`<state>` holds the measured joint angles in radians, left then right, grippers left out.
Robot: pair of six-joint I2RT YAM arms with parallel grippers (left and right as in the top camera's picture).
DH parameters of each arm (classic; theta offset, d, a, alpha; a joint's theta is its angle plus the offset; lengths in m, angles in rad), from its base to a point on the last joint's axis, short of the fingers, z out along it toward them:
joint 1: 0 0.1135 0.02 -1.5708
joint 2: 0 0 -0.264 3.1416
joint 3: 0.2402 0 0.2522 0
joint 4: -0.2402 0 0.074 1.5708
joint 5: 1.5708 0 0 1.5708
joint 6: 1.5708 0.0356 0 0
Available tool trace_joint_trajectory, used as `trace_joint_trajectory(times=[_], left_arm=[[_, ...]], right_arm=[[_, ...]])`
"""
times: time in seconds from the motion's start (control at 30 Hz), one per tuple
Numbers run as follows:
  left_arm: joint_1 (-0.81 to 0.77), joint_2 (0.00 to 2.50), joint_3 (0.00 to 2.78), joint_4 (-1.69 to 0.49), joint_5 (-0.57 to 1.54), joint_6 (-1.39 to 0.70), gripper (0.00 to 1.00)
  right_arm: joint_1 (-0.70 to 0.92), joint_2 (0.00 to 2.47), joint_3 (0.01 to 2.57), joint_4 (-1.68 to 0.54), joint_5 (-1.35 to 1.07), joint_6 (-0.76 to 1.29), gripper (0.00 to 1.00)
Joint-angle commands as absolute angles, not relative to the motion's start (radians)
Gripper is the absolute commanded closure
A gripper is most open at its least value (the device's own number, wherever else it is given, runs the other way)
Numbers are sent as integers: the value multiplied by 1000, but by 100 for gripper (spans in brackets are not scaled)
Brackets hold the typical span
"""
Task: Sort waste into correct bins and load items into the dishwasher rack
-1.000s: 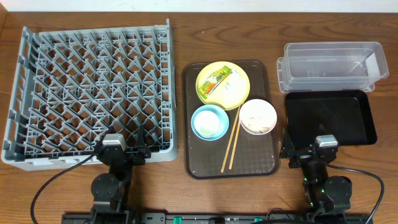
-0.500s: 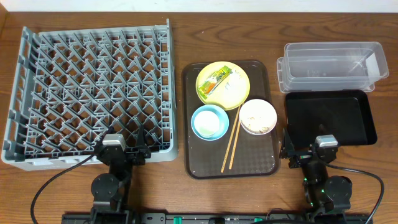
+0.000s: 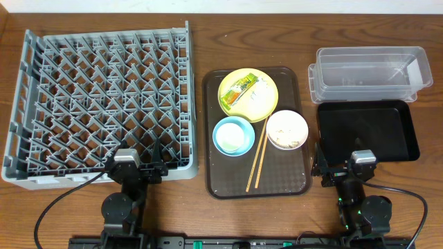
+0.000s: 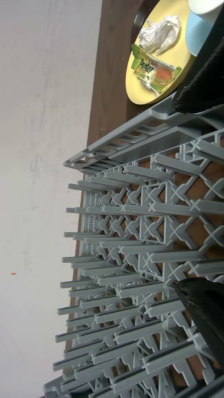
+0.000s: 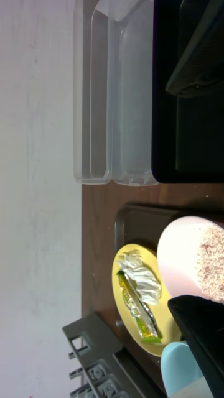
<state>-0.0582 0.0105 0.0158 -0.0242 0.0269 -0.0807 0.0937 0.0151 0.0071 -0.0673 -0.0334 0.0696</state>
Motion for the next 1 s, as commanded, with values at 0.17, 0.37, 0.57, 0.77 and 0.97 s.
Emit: trace_joint_trajectory(times=[0.17, 0.37, 0.57, 0.77, 0.97], left_arm=[[-62, 4, 5, -68, 14, -76, 14], [-62, 27, 92, -200, 12, -84, 14], [-62, 160, 284, -409, -39, -128, 14], [-62, 387, 526, -607, -38, -205, 14], [-62, 605, 730, -776, -38, -204, 14]], right_arm=[[98, 22, 20, -49, -60, 93, 1], [98, 182, 147, -61, -88, 97, 1], [98, 558, 469, -153, -157, 19, 1], [100, 984, 888, -435, -225, -14, 1], [139, 1319, 1248, -706, -271, -16, 1]])
